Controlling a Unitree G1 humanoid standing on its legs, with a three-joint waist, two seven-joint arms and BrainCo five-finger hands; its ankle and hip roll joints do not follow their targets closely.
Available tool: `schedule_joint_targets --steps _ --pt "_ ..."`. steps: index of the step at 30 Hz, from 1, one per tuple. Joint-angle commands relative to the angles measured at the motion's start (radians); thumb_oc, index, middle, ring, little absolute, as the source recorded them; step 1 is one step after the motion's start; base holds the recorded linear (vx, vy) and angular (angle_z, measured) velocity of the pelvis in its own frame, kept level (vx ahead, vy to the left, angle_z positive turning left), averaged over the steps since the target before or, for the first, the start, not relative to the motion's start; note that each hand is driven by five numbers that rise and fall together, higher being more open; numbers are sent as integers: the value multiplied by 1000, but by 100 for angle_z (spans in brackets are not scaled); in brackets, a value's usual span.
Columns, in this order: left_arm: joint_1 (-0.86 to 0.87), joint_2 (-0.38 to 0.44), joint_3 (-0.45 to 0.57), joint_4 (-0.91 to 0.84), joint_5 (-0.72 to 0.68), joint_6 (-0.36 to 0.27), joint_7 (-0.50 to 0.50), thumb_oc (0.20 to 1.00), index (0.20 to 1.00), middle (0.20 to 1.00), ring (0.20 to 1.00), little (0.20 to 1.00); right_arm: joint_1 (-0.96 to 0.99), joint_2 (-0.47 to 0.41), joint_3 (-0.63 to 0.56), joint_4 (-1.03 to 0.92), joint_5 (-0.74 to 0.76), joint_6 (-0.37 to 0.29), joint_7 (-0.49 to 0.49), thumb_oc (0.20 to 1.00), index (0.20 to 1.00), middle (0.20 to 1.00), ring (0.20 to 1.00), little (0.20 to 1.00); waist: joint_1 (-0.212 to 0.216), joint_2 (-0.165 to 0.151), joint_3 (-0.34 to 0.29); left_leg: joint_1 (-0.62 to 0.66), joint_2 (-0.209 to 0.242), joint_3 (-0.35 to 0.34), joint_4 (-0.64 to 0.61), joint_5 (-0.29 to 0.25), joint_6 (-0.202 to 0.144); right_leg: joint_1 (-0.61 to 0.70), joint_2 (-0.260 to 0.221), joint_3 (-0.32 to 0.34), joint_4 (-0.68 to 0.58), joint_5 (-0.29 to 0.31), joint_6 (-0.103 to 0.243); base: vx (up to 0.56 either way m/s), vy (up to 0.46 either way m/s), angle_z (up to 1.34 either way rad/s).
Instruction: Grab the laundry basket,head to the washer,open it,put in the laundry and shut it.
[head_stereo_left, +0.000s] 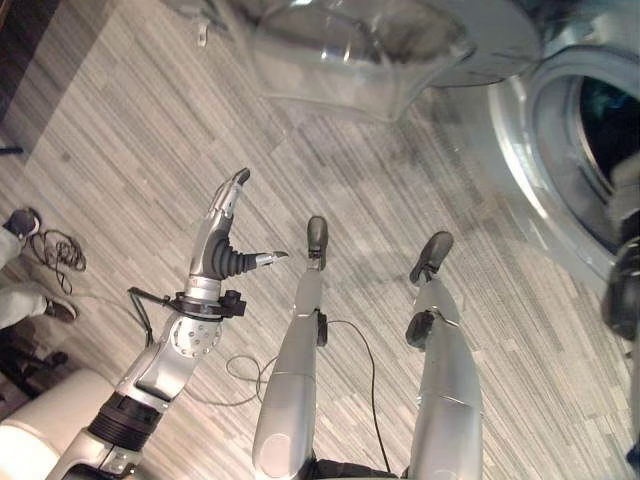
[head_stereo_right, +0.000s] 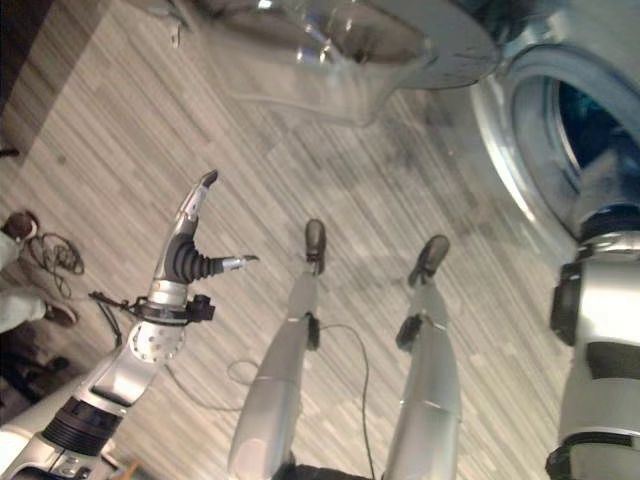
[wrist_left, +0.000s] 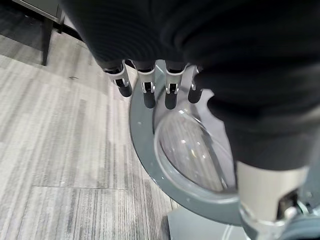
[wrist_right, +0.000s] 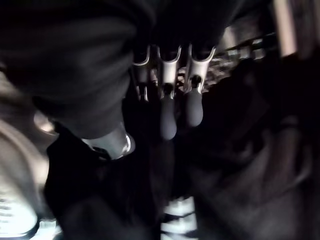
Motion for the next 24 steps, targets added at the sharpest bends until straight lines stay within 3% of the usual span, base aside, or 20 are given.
schedule_joint_targets --steps 1,6,11,15,16,17,24 --pt "19 -36 -36 -25 -52 -28 -5 1000 1000 1000 1000 1000 83 -13 109 -157 42 -51 60 1000 1000 1000 1000 1000 1 19 -56 83 64 17 -17 -125 -78 -29 -35 72 29 -68 112 0 0 0" --pt "-8 -70 -33 18 -39 -40 13 1000 1000 1000 1000 1000 253 69 53 -521 -191 -153 -89 1000 1000 1000 1000 1000 -16 11 -51 107 61 7 -17 -130 -73 4 -36 61 29 -68 110 0 -5 1" --pt "-8 -67 -32 31 -30 -47 10 1000 1000 1000 1000 1000 377 183 13 -712 -334 -156 -129 1000 1000 1000 1000 1000 -29 3 -48 136 59 7 -17 -135 -67 48 -37 53 7 -55 110 -20 29 6" --pt "-12 -76 -45 87 -10 -31 -2 1000 1000 1000 1000 1000 609 420 48 -817 -468 -116 -74 1000 1000 1000 1000 1000 -53 -21 -55 210 49 12 -17 -144 -57 159 -40 41 -47 -26 111 -31 53 1" --pt "-10 -75 -46 87 -9 -31 -1 1000 1000 1000 1000 1000 613 422 47 -820 -470 -115 -75 1000 1000 1000 1000 1000 -54 -21 -53 214 48 11 -17 -144 -56 165 -40 40 -50 -25 111 -35 90 0" --pt "-3 -72 -54 122 13 -20 -12 1000 1000 1000 1000 1000 691 498 69 -815 -475 -108 -31 1000 1000 1000 1000 1000 -67 -31 -59 247 48 16 -17 -149 -54 207 -43 39 -65 -18 113 -17 55 -1" --pt "21 -97 -91 294 26 10 -49 1000 1000 1000 1000 1000 941 671 173 -714 -441 -61 127 1000 1000 1000 1000 1000 -106 -72 -95 393 49 35 -17 -176 -49 402 -57 17 -138 0 121 3 94 6"
